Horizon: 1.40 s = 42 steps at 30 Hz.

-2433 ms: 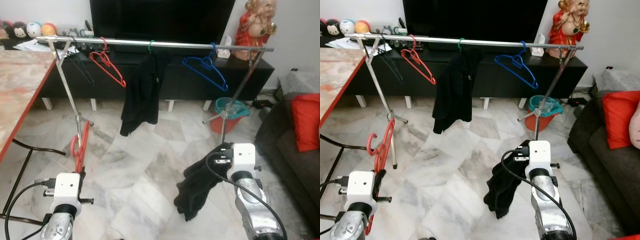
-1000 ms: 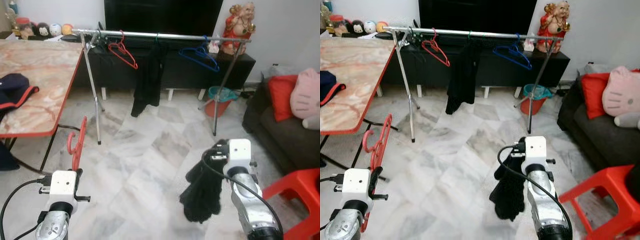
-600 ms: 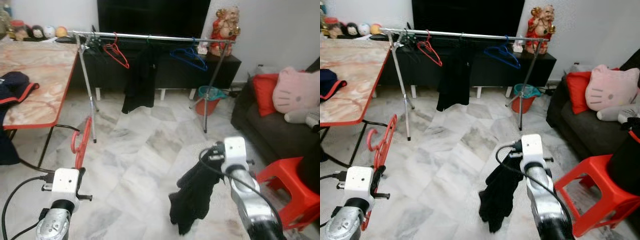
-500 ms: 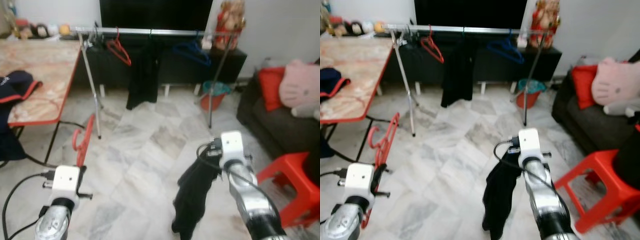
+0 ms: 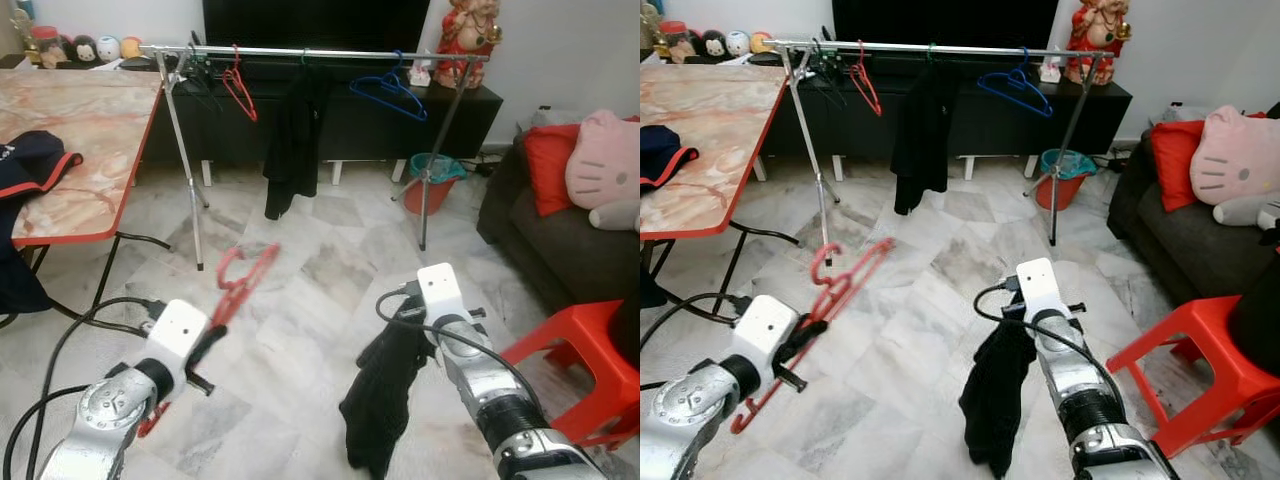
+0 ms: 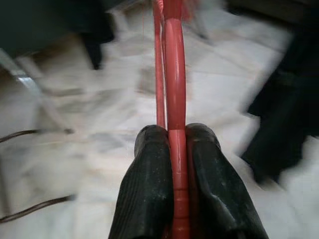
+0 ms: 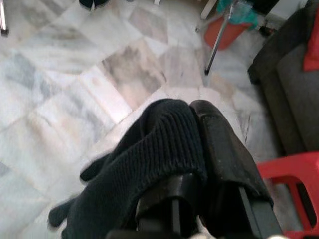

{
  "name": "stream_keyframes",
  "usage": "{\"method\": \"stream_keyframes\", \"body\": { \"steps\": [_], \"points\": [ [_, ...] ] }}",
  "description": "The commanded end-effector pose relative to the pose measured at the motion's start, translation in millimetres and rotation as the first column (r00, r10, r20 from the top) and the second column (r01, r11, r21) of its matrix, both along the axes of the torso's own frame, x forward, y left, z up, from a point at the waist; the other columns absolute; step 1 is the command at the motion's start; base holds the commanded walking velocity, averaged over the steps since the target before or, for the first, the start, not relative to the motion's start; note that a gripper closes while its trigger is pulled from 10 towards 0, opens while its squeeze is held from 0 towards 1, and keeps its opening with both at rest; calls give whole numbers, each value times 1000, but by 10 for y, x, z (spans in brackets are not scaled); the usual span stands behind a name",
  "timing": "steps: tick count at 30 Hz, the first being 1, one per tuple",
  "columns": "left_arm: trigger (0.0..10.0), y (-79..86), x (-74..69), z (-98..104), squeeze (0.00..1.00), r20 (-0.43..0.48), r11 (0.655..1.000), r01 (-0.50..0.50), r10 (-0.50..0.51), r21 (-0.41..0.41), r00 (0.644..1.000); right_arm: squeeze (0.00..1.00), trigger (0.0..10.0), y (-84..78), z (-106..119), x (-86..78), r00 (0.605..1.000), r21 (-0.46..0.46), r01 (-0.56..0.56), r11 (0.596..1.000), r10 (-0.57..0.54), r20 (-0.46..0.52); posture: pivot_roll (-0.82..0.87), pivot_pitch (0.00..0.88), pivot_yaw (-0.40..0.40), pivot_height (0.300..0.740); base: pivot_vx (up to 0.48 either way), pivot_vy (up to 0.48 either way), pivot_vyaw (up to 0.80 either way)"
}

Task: Hang hanger

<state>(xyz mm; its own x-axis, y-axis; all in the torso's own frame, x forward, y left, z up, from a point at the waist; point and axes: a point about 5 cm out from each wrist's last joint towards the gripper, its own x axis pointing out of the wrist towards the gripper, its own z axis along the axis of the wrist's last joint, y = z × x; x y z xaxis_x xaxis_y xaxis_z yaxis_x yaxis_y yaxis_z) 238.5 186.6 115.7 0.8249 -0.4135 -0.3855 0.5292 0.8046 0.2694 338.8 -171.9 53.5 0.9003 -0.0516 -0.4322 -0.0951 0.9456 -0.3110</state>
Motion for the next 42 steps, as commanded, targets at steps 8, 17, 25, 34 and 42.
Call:
{"method": "stream_keyframes", "body": {
  "steps": [8, 17, 25, 34, 42],
  "points": [
    [10000, -269, -31, 159, 0, -153, 952, 294, -279, 85, 948, 0, 10000, 260, 276, 260, 997, -31, -44, 999, 46, 58, 116, 0, -95, 740, 0, 0, 0],
    [10000, -512, -43, 97, 0, -250, 915, 393, -360, 92, 899, 0, 10000, 517, 310, 306, 995, -31, -75, 997, 77, 61, 121, 0, -100, 740, 0, 0, 0],
    [10000, -760, -77, 156, 0, -253, 870, 491, -465, 51, 849, 0, 10000, 585, 321, 319, 994, -33, -86, 996, 88, 60, 127, 0, -107, 740, 0, 0, 0],
    [10000, -763, 52, 174, 0, -233, 904, 410, -376, 121, 897, 0, 10000, 637, 387, 357, 992, -28, -92, 995, 94, 78, 135, 0, -109, 740, 0, 0, 0],
    [10000, -670, 187, 122, 0, -206, 952, 232, -191, 198, 960, 0, 10000, 669, 429, 376, 991, -9, -94, 996, 94, 93, 133, 1, -106, 740, 0, 0, 0]
  ]
}}
